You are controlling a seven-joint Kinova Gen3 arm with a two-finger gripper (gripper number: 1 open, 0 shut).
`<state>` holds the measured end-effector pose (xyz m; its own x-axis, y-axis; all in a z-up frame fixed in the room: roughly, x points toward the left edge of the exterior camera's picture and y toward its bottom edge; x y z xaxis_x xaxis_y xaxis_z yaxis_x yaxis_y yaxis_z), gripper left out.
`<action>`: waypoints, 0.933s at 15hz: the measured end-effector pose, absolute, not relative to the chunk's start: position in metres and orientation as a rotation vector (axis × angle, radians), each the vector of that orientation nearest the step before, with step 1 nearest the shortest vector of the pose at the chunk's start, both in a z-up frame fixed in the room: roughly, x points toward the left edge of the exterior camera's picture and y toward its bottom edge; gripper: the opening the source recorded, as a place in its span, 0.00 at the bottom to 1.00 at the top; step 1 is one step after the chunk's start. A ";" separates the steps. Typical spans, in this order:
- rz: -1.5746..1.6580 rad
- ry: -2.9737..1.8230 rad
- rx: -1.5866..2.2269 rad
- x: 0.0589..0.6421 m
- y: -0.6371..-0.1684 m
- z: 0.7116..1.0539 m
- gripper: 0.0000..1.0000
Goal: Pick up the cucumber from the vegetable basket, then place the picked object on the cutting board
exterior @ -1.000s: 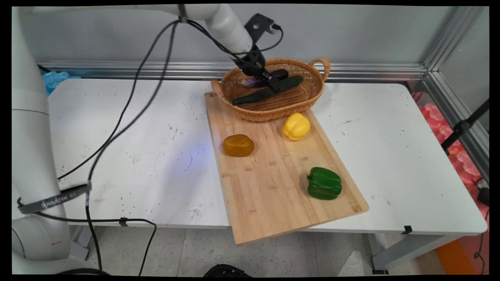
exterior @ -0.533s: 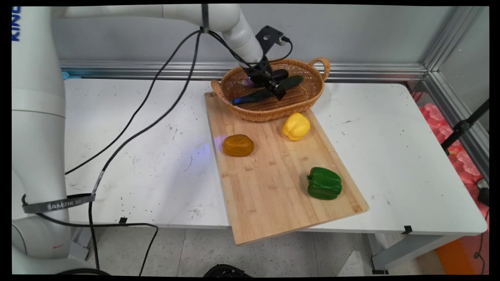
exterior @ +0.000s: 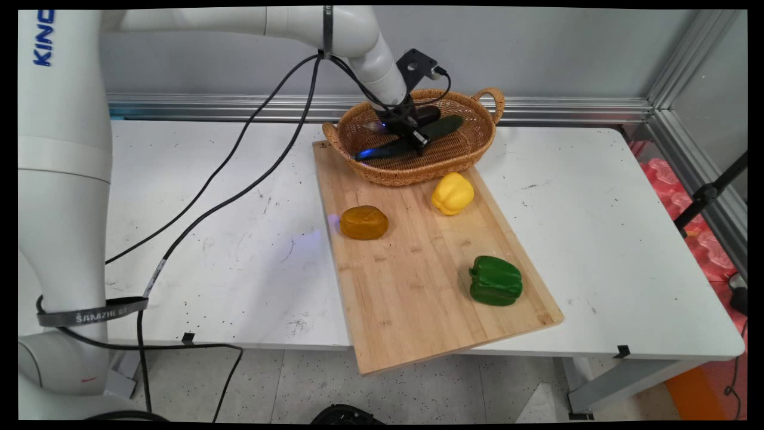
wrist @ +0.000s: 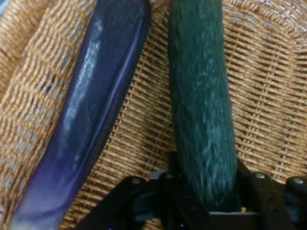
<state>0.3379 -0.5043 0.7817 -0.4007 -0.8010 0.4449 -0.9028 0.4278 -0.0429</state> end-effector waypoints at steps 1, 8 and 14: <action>0.396 -2.333 1.456 0.337 -0.504 0.781 0.00; 0.424 -2.322 1.429 0.340 -0.495 0.801 0.00; 0.473 -2.309 1.374 0.360 -0.456 0.858 0.00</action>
<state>0.3602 -0.4563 0.8582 -0.4296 -0.7469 0.5075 -0.8863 0.4564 -0.0785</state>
